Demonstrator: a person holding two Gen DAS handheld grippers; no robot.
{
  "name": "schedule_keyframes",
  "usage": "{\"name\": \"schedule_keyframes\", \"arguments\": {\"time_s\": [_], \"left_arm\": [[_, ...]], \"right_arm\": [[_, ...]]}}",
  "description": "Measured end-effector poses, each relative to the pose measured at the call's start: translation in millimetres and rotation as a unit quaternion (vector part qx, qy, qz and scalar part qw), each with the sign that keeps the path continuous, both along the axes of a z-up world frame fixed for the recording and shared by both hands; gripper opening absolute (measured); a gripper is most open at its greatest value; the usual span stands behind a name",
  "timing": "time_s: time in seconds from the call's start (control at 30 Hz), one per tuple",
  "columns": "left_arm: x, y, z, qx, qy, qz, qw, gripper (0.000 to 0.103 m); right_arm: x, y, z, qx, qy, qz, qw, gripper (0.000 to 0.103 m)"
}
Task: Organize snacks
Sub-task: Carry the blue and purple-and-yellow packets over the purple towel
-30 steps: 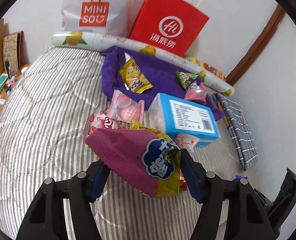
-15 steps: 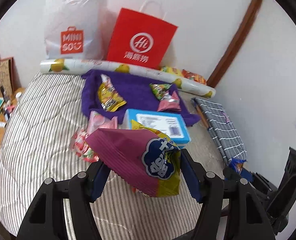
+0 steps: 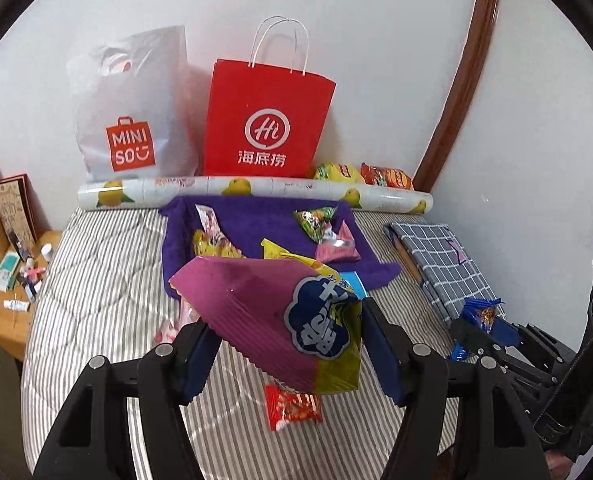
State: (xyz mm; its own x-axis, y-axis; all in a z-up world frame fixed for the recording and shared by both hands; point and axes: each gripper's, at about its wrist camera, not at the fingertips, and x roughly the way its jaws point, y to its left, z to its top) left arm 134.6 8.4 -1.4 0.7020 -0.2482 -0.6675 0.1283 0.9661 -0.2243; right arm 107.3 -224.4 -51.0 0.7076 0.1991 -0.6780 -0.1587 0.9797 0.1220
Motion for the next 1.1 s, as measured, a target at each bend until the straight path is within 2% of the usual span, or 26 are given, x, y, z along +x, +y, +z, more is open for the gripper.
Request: {"name": "schedule_keyframes", "arguments": {"time_s": [0.37, 0.6, 0.73, 1.1], "left_arm": [[45, 9, 7, 0.009, 0.0, 0.01, 0.9999, 0.065], [77, 24, 0, -0.006, 0.014, 0.019, 0.9997, 0.065], [97, 35, -6, -0.027, 0.028, 0.015, 0.9991, 0.065], [148, 55, -15, -0.007, 0.039, 0.048, 0.9981, 0.065]], "right_arm": [[49, 8, 12, -0.002, -0.01, 0.01, 1.0, 0.038], [84, 12, 13, -0.008, -0.012, 0.017, 1.0, 0.038], [105, 17, 9, -0.005, -0.005, 0.026, 1.0, 0.038], [173, 40, -3, 0.0, 0.009, 0.057, 0.998, 0.038]]}}
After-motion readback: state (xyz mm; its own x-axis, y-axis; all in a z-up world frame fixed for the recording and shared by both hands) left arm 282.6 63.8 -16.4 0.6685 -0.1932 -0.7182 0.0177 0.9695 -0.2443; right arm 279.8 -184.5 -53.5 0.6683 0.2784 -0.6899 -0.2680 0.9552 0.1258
